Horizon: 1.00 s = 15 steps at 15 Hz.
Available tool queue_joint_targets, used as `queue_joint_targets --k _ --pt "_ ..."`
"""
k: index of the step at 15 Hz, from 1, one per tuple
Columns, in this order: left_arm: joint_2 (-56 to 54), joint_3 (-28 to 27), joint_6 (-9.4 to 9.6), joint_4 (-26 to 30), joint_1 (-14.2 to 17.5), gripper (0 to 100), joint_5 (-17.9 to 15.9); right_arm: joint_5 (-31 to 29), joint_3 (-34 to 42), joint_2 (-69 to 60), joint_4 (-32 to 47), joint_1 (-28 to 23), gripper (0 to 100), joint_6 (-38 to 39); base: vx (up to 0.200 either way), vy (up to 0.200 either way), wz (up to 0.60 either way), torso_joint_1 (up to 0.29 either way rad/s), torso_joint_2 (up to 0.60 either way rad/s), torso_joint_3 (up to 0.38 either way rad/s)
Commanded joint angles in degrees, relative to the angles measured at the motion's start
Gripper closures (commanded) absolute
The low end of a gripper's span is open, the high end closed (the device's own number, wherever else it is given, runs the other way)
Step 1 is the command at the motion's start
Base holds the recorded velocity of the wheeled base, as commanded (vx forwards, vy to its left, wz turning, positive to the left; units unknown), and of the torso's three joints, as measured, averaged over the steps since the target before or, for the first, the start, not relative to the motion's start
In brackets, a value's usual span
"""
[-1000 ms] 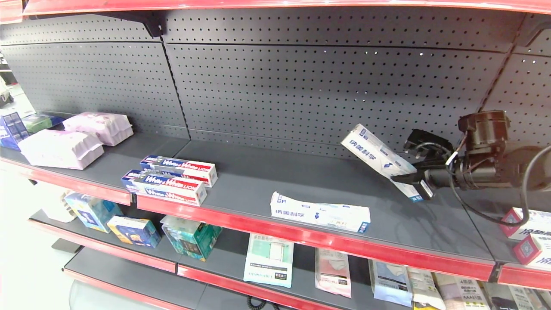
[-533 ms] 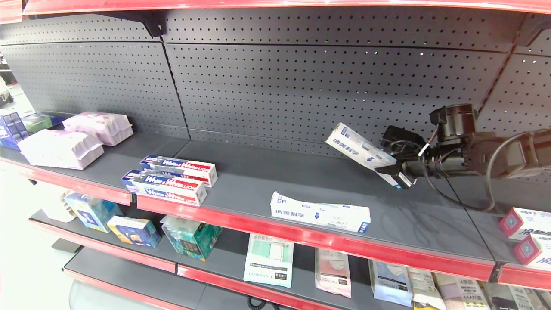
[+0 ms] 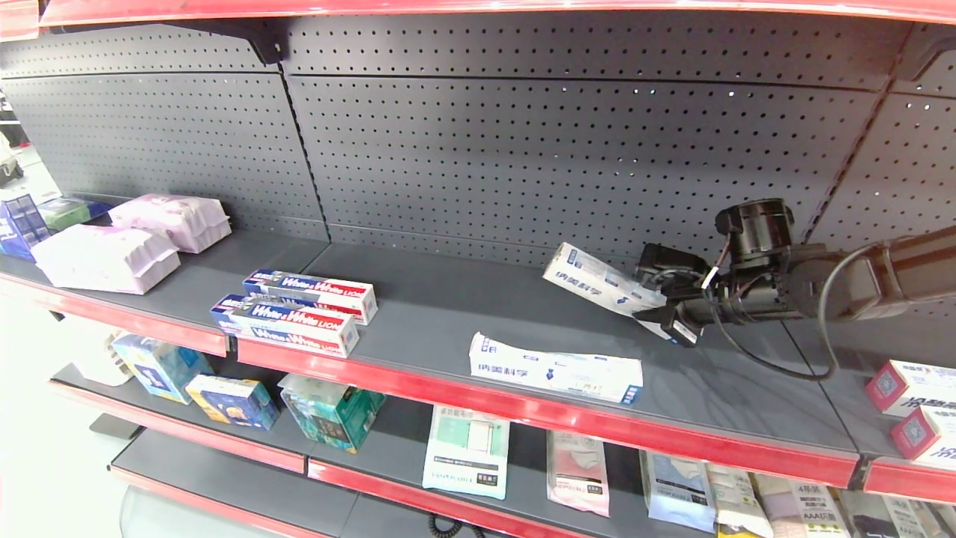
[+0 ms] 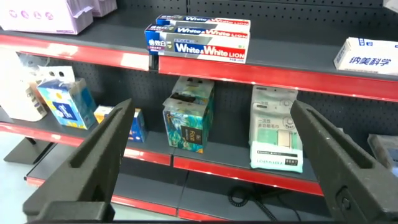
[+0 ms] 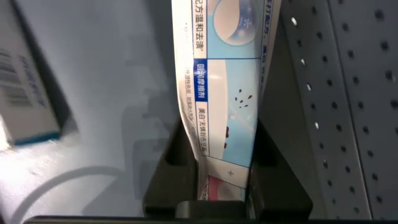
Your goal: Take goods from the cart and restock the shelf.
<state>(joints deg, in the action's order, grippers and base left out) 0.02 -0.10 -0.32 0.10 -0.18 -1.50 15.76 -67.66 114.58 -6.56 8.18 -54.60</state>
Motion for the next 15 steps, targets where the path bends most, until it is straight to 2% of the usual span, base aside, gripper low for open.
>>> queue_joint_targets --k 1,4,13,14,15 --pt "0.0 0.0 -0.03 0.0 0.0 0 0.0 -0.2 -1.1 1.3 -0.2 1.4 100 -0.2 0.000 0.000 0.00 0.000 0.00 0.000" --pt "0.0 0.0 -0.03 0.0 0.0 0 0.0 -0.3 -1.6 1.7 -0.4 3.4 100 -0.2 0.000 0.000 0.00 0.000 0.00 0.000" --pt "0.0 0.0 -0.03 0.0 0.0 0 0.0 0.0 -2.8 4.2 -0.2 3.6 100 -0.5 0.000 0.000 0.00 0.000 0.00 0.000" --pt "0.0 0.0 -0.03 0.0 0.0 0 0.0 0.1 -2.9 4.2 -0.2 3.8 0 -0.5 0.000 0.000 0.00 0.000 0.00 0.000" --pt "0.0 0.0 -0.03 0.0 0.0 0 0.0 0.1 -2.7 4.3 -0.3 3.9 0 -0.4 0.000 0.000 0.00 0.000 0.00 0.000"
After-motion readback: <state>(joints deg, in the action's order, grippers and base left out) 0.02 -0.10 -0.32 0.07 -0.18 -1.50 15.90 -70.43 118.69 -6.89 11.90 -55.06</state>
